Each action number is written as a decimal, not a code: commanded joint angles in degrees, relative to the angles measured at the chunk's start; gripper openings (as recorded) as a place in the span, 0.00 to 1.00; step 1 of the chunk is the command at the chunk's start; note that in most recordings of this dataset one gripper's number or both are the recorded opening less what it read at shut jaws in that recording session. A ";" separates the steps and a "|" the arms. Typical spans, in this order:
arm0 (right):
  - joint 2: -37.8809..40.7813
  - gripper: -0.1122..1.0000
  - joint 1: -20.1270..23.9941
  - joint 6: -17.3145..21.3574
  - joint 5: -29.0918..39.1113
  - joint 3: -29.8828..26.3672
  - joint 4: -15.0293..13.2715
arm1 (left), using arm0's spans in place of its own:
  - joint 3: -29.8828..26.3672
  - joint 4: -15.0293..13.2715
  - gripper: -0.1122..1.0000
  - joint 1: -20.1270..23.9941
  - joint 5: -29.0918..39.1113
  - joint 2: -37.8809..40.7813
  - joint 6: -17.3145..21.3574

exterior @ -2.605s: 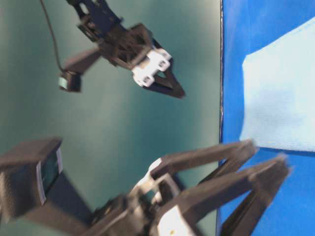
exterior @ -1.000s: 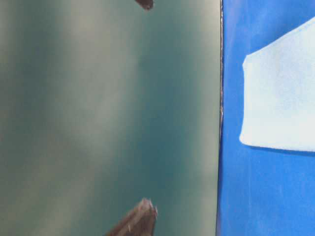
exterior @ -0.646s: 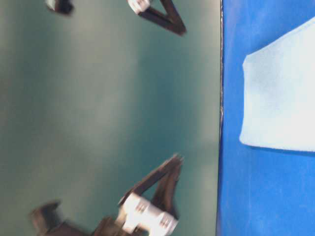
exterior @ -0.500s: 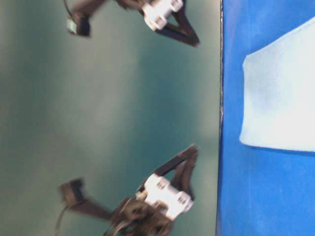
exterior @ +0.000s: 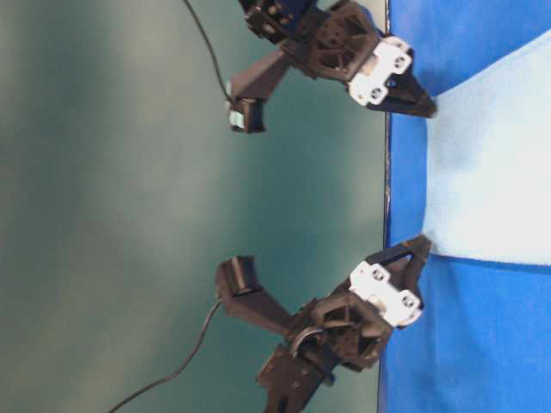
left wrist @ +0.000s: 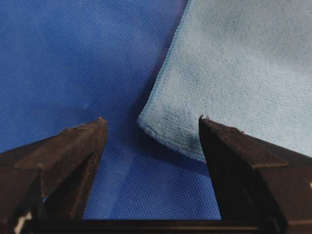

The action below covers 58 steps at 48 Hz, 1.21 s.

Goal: Fold the light blue towel.
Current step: 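Move both grippers to the strip's top corners and grasp them, then lift the top end and fold it down onto the bottom end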

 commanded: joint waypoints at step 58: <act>-9.23 0.15 -0.70 0.62 7.82 -2.02 0.18 | -6.59 0.00 0.12 3.34 7.47 -4.92 11.51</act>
